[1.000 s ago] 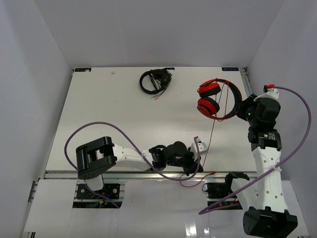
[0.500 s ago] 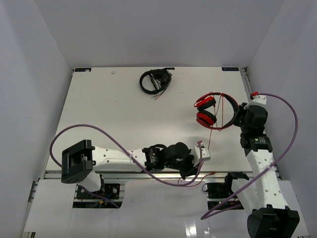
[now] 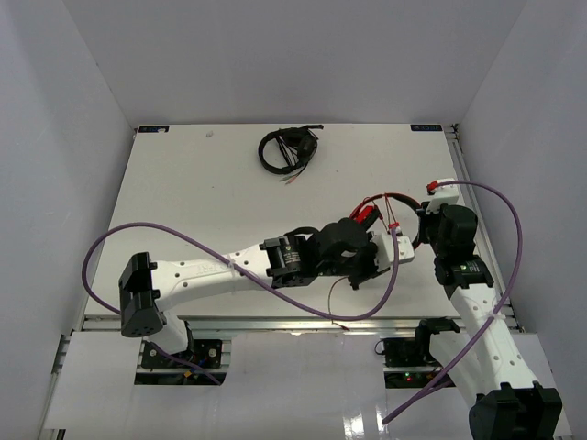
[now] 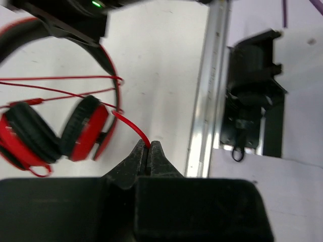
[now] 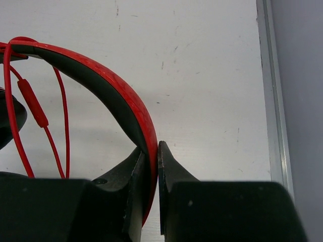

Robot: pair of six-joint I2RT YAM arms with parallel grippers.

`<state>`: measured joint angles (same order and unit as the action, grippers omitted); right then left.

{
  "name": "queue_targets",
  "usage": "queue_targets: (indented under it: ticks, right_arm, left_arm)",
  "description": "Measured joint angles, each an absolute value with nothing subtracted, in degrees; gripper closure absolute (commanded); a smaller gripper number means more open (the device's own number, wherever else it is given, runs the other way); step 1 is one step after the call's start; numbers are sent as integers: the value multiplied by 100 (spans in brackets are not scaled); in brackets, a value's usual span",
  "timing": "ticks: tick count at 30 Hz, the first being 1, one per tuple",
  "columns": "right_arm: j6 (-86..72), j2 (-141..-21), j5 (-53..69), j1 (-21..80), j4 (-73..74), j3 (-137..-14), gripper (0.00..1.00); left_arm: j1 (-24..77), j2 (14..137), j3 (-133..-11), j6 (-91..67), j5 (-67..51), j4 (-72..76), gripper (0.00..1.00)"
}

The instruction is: Wrap the headphones

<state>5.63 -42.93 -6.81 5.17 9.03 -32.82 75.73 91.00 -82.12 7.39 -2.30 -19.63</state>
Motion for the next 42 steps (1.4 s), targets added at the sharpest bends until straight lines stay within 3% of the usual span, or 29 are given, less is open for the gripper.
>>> queue_targets:
  ticks: [7,19,30,42]
  right_arm:
    - [1240,-4100,-129,650,1029,-3280,92]
    - [1970,-3846,2035,690,1718,-3298,92]
    - [1506,-4056,2874,574,2044,-3651,92]
    - [703,-4538,4121,246,2213,-4267,92]
  left_arm:
    - [6795,9392,-8750,1076,-205,-2255,100]
    - [5926,9427,-8761,1433,-312,-2628,100]
    - [5339,8671,-7017,1185,-885,-1583,100]
    - [4823,7694,-5397,324,-2126,795,77]
